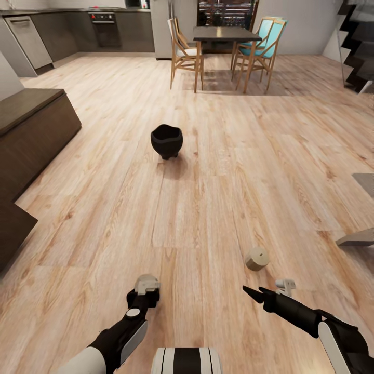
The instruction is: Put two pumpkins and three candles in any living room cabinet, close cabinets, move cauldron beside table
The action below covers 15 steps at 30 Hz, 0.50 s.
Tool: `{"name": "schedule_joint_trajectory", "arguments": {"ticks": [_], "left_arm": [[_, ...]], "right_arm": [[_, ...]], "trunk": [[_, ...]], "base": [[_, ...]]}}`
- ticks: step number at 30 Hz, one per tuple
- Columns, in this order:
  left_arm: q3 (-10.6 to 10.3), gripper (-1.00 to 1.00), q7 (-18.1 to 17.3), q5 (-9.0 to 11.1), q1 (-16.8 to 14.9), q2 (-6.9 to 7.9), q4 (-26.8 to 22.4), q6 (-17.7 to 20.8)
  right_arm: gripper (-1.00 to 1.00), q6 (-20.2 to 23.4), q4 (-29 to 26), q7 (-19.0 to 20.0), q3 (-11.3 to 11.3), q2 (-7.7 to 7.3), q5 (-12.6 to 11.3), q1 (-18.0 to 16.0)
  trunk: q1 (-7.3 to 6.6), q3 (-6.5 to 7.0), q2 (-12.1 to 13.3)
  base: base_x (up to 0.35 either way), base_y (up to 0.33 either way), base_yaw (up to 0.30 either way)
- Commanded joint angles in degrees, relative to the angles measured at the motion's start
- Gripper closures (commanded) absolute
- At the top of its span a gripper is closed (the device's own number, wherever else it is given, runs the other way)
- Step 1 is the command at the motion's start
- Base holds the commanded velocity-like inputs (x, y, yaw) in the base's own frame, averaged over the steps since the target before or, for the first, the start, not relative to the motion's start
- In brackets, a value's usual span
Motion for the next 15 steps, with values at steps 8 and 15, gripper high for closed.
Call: {"name": "schedule_joint_trajectory", "arguments": {"ticks": [8, 15], "left_arm": [[-0.2, 1.00, 4.4, 1.0, 1.0, 2.17, -17.4, 12.0], [0.0, 1.00, 6.7, 1.3, 4.1, 5.03, -28.3, 18.0]], "right_arm": [[-1.00, 0.4, 0.0, 0.1, -0.1, 0.00, -0.3, 0.0], [-1.00, 0.5, 0.3, -0.4, -0.1, 0.00, -0.1, 0.0]], "trunk": [[-0.21, 1.74, 0.1], [-0.39, 3.29, 0.2]], "base": [[0.000, 0.000, 0.000], [0.000, 0.000, 0.000]]}}
